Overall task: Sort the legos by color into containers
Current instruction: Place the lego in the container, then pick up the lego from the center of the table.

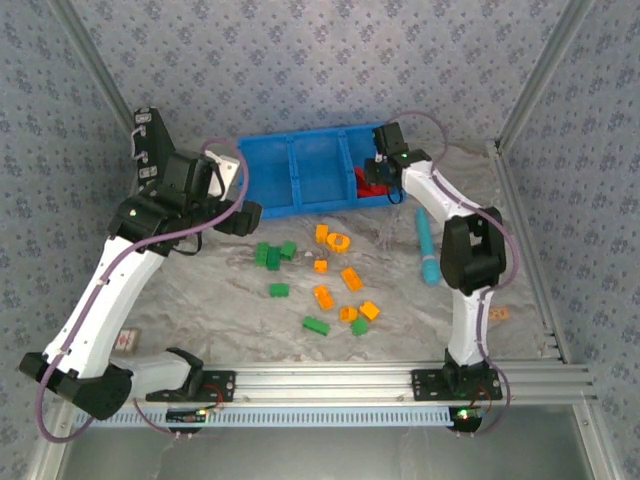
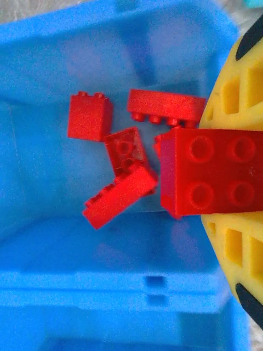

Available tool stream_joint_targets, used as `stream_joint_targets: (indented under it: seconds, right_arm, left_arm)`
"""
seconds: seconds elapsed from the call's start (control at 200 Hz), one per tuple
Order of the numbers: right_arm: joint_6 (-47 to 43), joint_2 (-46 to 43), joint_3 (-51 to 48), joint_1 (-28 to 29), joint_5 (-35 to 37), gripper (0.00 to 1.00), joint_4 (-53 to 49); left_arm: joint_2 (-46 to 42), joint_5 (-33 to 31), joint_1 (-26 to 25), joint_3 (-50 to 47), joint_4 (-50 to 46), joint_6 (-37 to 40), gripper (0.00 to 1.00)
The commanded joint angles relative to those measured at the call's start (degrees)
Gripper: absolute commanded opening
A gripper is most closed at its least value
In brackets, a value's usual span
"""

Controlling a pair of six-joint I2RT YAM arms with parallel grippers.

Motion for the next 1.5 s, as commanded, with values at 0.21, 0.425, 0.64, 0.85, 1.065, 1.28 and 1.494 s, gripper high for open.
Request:
stream_joint_targets:
  seconds: [0.21,0.425,0.64,0.85,1.065,1.28,1.494]
  right_arm:
    - [-2.8,11.0,15.2,-1.9,-2.2,0.32,-3.3]
    - [-3.9,10.7,15.6,-2.7,-4.6,0.44,-3.4]
    - [-5.1,6.3,11.3,-3.8,-7.4,0.49,-1.3]
    - [-6.6,-3.3,2.6,-4.9,-12.1,0.52,2.0]
    - [-8.7,-20.4,-13.6,-6.2,-17.9,0.68,9.9]
    - [-8.4,-34.6,-24.2,-6.4,-16.9,0.71,10.3]
    - [-6.5,-43.1,-30.2,-6.8,-16.7,0.72,10.2]
  left_arm:
    - [4.1,4.3,0.7,-5.7,3.9,-9.2,1.00]
    - [7.1,6.7,-0.1,-11.9,11.7,-25.3,1.00]
    - [13.4,7.5,-4.8,-14.1,17.2,-43.0,0.98]
    - [23.2,7.7,-10.5,-8.5,20.3,-53.6,0.95]
    - [33.1,6.9,-14.1,-3.1,21.5,-61.0,0.92]
    - [40.1,5.7,-15.2,3.0,19.5,-67.6,0.86]
    - [46.4,6.0,-16.9,9.5,14.9,-76.3,0.84]
